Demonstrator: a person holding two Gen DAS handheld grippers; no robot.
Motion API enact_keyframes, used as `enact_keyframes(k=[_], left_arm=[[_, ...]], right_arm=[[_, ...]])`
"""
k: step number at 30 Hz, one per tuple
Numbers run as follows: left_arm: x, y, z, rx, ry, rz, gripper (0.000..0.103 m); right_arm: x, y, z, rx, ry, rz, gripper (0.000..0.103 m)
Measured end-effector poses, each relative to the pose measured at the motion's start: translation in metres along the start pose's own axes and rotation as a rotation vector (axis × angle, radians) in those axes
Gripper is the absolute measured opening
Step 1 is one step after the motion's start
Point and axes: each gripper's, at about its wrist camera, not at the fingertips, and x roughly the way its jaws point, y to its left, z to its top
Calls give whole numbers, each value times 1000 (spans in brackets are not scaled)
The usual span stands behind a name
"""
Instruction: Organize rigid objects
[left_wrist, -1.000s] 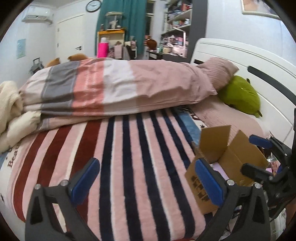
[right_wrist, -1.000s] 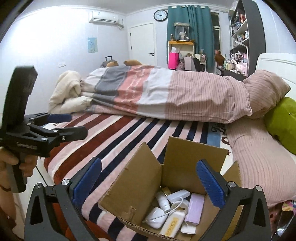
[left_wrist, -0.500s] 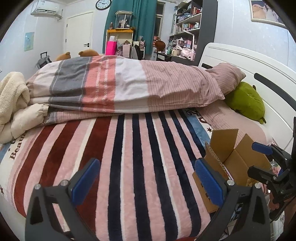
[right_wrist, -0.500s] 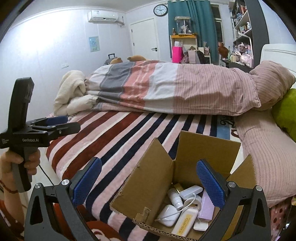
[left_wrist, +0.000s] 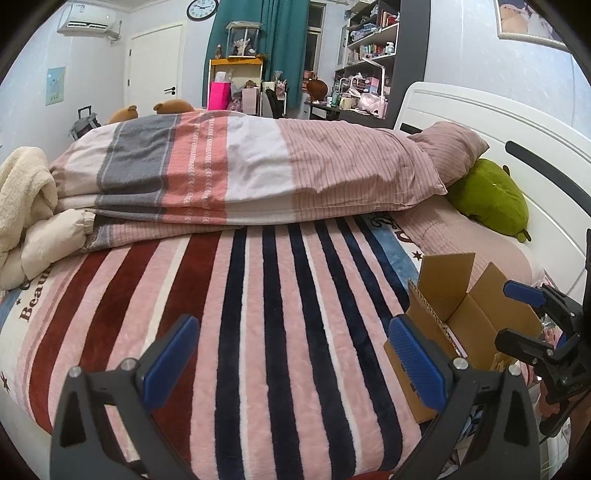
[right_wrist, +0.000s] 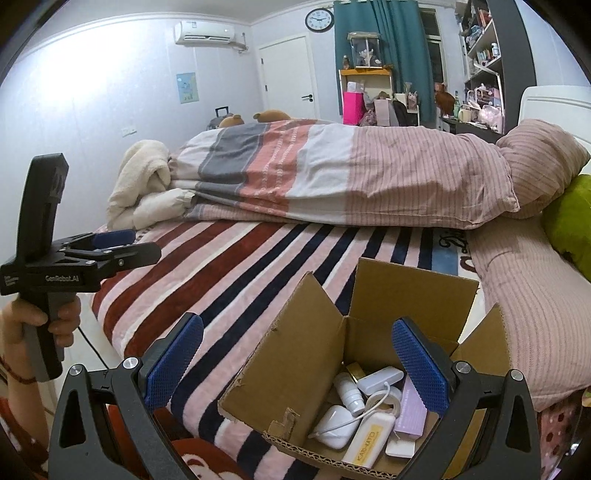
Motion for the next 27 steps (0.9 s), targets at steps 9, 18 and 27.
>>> enact_keyframes(k=[9, 18, 27], left_arm=[[2, -2, 1, 10, 4, -6, 102], [4, -4, -1, 15, 7, -7, 102], [5, -5, -1, 16, 7, -9, 102]], right_arm=[[1, 0, -1, 11, 10, -5, 103], [2, -6, -1, 8, 13, 0, 103], [2, -3, -6, 28, 15, -8, 103]])
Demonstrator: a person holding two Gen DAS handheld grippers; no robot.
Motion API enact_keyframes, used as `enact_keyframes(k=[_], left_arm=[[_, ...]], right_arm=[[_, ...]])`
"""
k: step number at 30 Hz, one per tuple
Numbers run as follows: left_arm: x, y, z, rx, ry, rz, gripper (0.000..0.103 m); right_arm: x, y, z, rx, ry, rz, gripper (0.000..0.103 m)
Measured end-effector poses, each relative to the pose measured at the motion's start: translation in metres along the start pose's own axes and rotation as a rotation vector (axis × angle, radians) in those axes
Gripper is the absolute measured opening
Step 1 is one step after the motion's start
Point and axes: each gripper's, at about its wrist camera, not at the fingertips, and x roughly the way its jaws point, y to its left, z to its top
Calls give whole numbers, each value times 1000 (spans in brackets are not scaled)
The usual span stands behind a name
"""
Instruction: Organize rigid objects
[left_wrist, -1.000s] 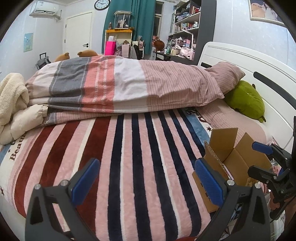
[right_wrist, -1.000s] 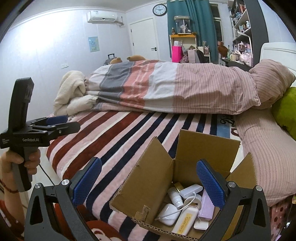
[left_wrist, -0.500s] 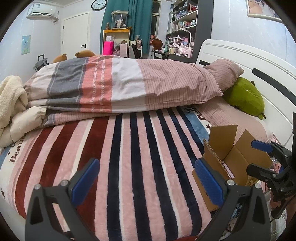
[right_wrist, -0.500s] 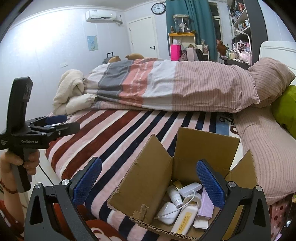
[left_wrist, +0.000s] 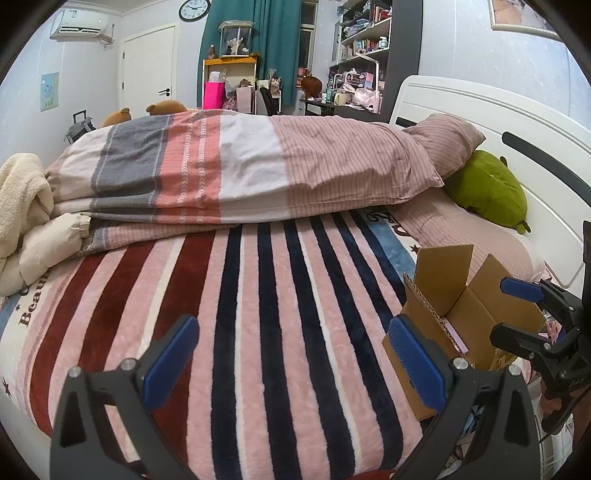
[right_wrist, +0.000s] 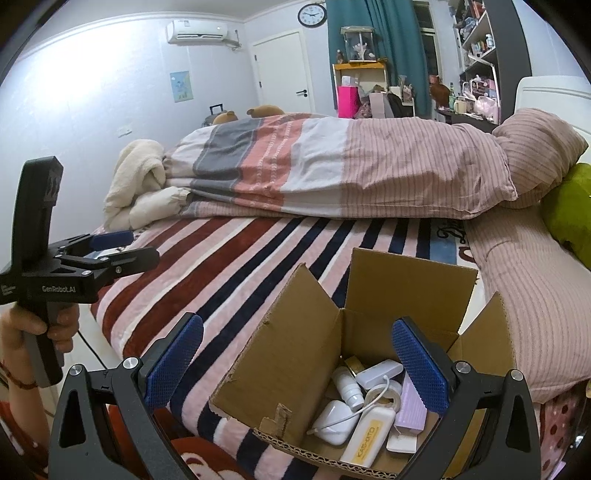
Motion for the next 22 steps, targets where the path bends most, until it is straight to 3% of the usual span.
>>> enact_keyframes(k=[22], left_arm=[[2, 0, -1, 8, 1, -1, 102]], right_arm=[[0, -2, 0, 0, 1, 2, 103]])
